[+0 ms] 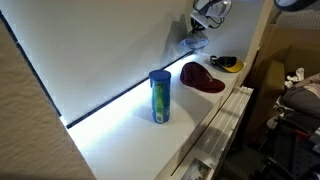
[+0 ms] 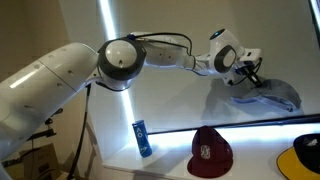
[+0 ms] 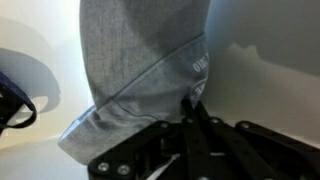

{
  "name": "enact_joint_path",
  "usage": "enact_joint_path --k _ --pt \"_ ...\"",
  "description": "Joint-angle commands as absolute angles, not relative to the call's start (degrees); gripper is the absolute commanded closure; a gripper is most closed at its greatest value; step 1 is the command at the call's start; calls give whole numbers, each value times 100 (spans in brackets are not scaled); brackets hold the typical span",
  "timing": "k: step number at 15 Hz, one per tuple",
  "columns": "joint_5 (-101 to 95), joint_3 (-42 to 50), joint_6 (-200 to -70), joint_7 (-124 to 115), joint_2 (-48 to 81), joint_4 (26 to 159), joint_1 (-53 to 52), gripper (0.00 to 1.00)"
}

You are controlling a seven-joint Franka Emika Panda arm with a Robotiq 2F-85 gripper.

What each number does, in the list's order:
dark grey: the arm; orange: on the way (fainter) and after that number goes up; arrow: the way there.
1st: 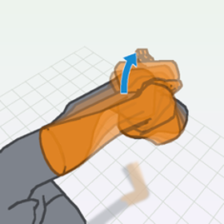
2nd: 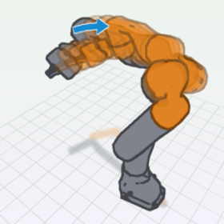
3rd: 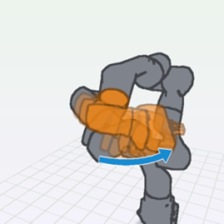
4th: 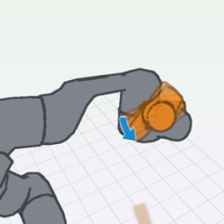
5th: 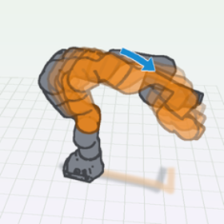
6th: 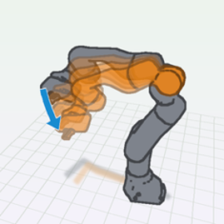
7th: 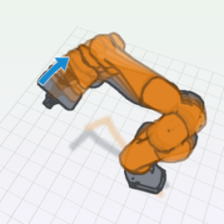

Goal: Place the grey cap on top of the blue container

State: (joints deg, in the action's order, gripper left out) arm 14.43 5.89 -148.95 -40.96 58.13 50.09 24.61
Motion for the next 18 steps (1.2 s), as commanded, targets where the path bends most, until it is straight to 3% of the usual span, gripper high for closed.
enact_joint_path --k 1,11,14,18 --pt "1485 109 -15174 -2745 4721 6338 2501 99" --pt "1569 -862 -15020 430 2770 8614 2675 99" --pt "1660 -535 -14793 1206 2164 9377 2365 99" --pt "1305 -37 -15749 1128 1517 10508 1878 99"
